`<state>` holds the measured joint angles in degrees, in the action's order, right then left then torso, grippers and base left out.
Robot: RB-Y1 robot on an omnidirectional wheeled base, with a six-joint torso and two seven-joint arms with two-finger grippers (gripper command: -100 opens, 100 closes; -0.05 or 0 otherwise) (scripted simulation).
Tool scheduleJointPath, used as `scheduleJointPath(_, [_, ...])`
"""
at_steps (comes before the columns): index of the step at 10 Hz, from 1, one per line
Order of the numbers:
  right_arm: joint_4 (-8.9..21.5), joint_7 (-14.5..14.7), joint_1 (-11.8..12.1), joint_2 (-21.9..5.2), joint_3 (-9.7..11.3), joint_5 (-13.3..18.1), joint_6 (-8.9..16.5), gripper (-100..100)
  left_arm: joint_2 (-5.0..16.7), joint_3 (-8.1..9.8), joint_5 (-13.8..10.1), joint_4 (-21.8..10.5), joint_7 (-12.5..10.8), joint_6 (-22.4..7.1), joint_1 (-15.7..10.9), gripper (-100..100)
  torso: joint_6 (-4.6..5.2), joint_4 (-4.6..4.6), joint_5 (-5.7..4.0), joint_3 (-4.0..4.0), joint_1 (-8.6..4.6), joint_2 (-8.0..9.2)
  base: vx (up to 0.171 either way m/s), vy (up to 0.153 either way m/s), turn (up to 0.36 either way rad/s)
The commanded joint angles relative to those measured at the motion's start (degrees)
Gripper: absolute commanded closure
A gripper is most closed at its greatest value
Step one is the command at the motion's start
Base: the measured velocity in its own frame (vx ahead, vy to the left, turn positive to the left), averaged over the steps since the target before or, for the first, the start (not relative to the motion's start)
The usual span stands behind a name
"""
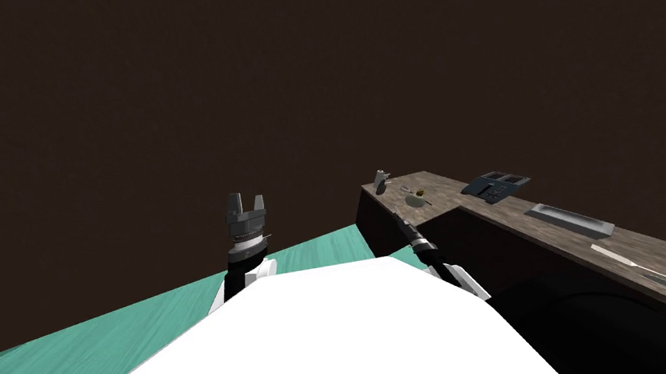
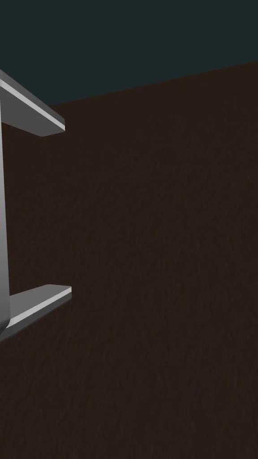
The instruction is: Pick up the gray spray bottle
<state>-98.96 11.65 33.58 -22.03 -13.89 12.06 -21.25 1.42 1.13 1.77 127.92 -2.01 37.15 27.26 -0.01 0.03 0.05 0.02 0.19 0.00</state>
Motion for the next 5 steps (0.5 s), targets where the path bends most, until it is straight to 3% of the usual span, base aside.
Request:
scheduleJointPath(1, [2.8, 2.3, -1.2, -1.4, -1.0, 2.4, 1.3, -100, 0.0, 0.0, 0.0, 0.0, 0.0, 0.0, 0.0, 0, 0.0, 0.0, 0.0, 0.0, 0.0, 0.0, 0.03, 0.087, -0.035])
scheduleJointPath(5, [9.0, 7.8, -5.0, -5.0, -3.1, 8.9, 4.4, -100, 0.0, 0.0, 0.0, 0.0, 0.0, 0.0, 0.0, 0, 0.0, -0.07, 0.04, -0.18, 0.14, -0.31, 0.071, 0.104, -0.056])
